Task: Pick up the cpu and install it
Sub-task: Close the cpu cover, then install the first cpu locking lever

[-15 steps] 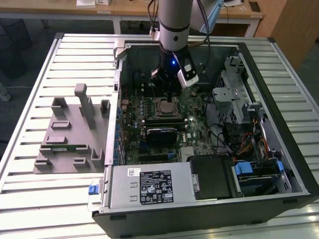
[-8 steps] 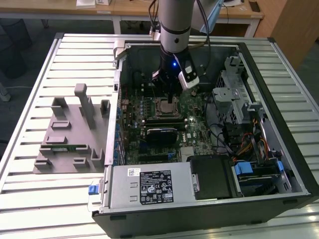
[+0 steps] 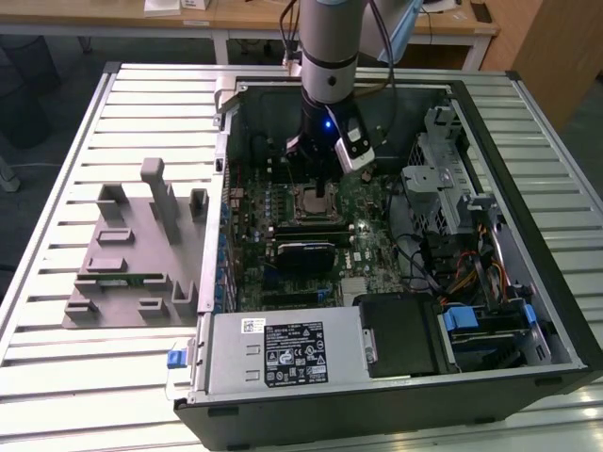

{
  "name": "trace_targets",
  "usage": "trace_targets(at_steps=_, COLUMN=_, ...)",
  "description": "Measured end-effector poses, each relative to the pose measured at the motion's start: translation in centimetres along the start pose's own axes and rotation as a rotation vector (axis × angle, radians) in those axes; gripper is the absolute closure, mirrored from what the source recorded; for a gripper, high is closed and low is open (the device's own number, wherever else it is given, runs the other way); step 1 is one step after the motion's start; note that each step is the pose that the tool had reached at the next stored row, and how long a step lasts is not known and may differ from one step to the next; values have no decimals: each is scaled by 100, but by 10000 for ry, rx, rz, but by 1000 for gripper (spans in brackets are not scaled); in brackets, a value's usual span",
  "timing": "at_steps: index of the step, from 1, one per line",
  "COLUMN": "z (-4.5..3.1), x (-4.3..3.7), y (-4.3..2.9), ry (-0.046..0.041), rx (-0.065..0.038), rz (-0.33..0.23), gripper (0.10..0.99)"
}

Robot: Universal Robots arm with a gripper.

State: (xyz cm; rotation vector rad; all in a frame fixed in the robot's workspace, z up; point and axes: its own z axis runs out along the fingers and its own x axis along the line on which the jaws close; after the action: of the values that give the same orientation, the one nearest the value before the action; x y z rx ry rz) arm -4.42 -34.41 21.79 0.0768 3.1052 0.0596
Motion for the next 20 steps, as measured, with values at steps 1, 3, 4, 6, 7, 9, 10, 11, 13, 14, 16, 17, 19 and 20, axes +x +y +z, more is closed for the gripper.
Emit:
trace_targets(at_steps=1, z=4, x=12, y=-1, ry=0, rx=1, rz=4, gripper=980)
trace_targets(at_steps=3, z=11, x=31, y=-2, ry=-1, rx=0, rz=11, gripper=980)
trace_targets(at_steps=4, z=13, x=40, y=-2, ry=-1, rx=0, rz=15, gripper=980)
trace_targets(at_steps=6, z=14, x=45, y=-3, ry=0, rx=1, rz=17, gripper=980)
trace_targets(at_steps=7, z=14, x=45, y=-3, ry=0, rx=1, rz=15, gripper=980)
trace_targets(at_steps=9, z=15, x=55, y=-3, ry=-1, rx=0, rz=17, gripper=980)
trace_targets(at_steps=10, z=15, x=55, y=-3, ry=-1, rx=0, rz=17, gripper=980)
trace_targets(at_steps=11, z=15, x=56, y=-3, ry=-1, rx=0, rz=17, gripper=980)
trace_targets(at_steps=13, z=15, x=57, y=-3, ry=-1, rx=0, rz=17, gripper=980)
trace_targets(at_steps=14, z=15, x=57, y=-3, ry=-1, rx=0, rz=17, gripper=980)
trace_targets(at_steps=16, z=15, x=57, y=-3, ry=0, rx=0, rz=16, gripper=980)
trace_targets(at_steps=17, z=15, x=58, y=-3, ry=-1, rx=0, rz=17, gripper=980)
trace_targets(at_steps=19, z=15, x=62, y=-3, ry=0, rx=0, rz=18, gripper=980)
trace_targets(at_steps=20, z=15, x=66, y=-4, ry=-1, rx=0, rz=18, gripper=980)
